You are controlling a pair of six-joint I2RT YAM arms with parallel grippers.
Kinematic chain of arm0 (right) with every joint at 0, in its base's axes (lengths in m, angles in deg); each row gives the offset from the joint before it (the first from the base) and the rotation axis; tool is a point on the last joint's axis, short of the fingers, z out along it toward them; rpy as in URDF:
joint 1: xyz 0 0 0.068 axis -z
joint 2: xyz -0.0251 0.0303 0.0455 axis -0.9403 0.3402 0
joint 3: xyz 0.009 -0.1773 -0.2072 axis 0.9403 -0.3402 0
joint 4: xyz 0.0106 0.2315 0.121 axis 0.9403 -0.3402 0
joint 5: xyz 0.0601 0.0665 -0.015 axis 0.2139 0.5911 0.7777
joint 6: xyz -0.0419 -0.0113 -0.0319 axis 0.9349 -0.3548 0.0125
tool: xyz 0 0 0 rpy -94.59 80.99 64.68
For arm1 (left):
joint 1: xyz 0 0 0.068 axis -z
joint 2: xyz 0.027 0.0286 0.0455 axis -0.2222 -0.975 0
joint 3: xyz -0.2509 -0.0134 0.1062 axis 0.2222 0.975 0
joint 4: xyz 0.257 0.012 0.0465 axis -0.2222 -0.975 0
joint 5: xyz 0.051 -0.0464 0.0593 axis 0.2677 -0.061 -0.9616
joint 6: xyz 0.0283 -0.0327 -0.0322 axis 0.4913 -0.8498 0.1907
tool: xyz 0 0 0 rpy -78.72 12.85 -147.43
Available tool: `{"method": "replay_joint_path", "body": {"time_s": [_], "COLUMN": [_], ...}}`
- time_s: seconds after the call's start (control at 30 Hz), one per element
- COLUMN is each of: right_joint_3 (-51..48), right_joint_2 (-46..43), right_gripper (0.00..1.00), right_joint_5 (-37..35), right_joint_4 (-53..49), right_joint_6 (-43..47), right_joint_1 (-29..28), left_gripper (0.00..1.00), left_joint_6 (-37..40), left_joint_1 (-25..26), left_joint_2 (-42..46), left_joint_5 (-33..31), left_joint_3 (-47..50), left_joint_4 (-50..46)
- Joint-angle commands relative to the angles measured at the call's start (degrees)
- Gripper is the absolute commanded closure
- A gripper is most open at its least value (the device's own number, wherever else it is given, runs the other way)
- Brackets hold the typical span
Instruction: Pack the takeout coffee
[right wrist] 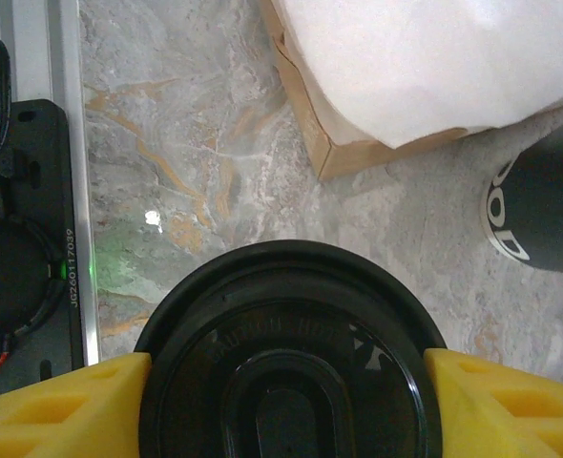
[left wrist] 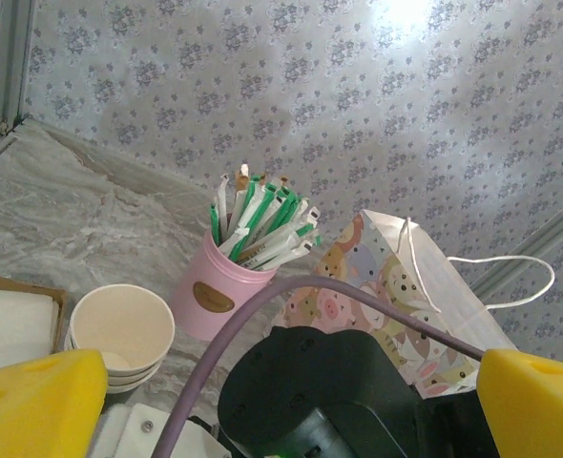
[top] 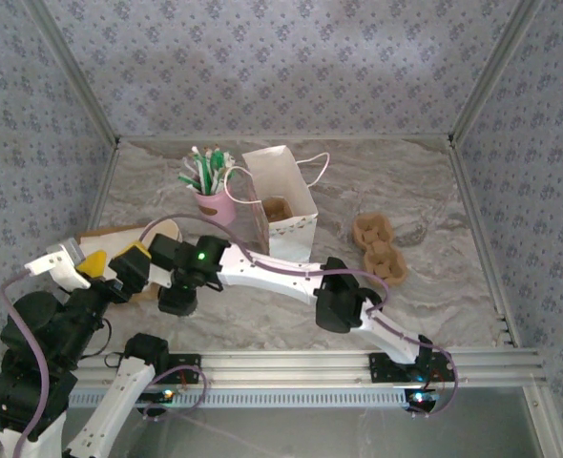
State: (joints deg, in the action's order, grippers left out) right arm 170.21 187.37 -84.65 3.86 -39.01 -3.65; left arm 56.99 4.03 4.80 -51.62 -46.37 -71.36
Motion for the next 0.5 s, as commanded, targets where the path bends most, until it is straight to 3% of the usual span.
{"method": "replay_joint_path", "body": {"time_s": [0.0,0.47], "right_joint_3": [-4.15,-27.06], "right_joint_2": [-3.48,-19.3], "right_gripper": [0.3,0.3], "right_joint_5": [-3.47,-11.97], "right_joint_4": [-2.72,0.06], "right_joint_6": [-3.75,-19.62], "right_joint_1": [-0.81,-2.52], "left_gripper": [0.0,0.01], "left_joint_6": [-0.02,-0.81], "left_joint_1": [0.01,0.01], "left_joint_2": [-0.26,-0.42], "left_joint_5": [0.67,1.42], "left_joint_3": [0.24,2.01], "left_joint_4": [2.19,3.63]}}
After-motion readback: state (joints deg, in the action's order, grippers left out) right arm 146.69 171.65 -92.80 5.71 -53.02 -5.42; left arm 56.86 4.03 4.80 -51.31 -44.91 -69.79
